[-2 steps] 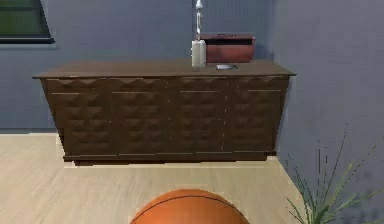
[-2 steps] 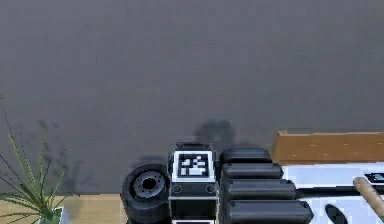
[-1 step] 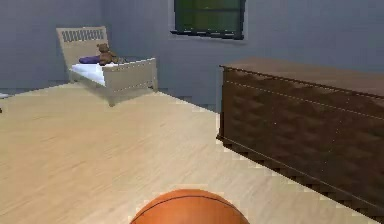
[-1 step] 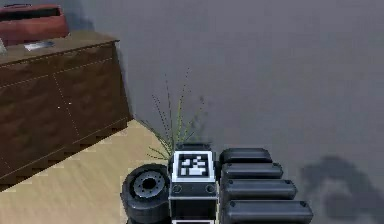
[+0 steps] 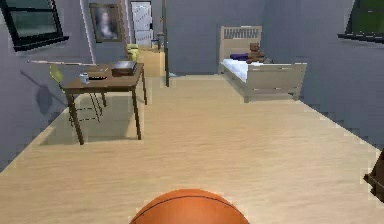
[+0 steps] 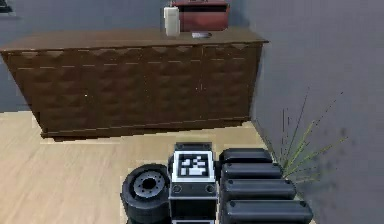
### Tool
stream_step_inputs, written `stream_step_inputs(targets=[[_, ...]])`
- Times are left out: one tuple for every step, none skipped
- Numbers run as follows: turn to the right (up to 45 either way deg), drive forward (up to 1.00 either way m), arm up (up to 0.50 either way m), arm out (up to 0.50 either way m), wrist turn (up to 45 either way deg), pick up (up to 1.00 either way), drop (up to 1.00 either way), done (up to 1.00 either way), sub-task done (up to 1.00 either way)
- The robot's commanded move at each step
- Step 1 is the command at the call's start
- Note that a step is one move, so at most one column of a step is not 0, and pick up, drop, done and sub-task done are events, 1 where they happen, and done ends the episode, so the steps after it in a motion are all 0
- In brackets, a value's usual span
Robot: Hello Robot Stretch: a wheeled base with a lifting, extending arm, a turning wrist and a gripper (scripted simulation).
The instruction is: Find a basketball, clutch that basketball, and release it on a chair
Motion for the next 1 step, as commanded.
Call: stream_step_inputs(targets=[[0.0, 1.0, 0.0, 0.0, 0.0, 0.0, 0.0, 0.0, 0.0]])
